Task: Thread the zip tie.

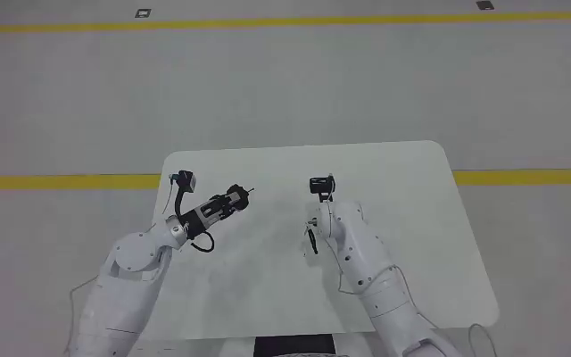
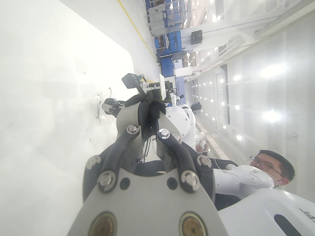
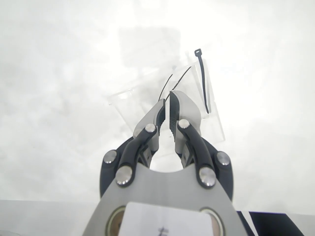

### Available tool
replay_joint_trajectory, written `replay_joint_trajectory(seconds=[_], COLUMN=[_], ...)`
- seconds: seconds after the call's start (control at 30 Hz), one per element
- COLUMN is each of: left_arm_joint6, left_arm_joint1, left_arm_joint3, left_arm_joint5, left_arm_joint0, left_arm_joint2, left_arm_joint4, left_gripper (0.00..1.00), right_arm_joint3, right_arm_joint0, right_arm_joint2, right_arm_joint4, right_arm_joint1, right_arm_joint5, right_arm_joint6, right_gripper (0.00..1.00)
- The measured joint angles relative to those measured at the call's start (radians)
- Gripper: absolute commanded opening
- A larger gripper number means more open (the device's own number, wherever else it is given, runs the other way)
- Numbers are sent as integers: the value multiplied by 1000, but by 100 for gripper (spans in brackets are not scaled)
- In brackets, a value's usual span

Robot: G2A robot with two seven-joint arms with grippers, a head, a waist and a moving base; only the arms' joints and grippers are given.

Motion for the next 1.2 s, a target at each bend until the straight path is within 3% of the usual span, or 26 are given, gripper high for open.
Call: replay_joint_trajectory(seconds=[0.77,0.87,0.9,1.2], left_arm_joint6=[0,0,0,0], left_arm_joint1=[0,0,0,0], left_arm_joint3=[0,0,0,0], left_arm_joint5=[0,0,0,0], left_arm_joint0=[0,0,0,0], left_arm_joint2=[0,0,0,0], left_arm_joint4=[0,0,0,0], left_gripper=[0,0,0,0], right_arm_joint3=[91,93,94,65], right_arm_joint0=[35,37,37,31], right_arm_joint2=[-11,-11,-11,-7], right_arm_joint4=[0,0,0,0], right_arm_joint1=[-23,-22,-22,-20], right_arm_joint5=[0,0,0,0], right_arm_joint6=[-29,-30,-30,-28], right_gripper=[13,7,0,0])
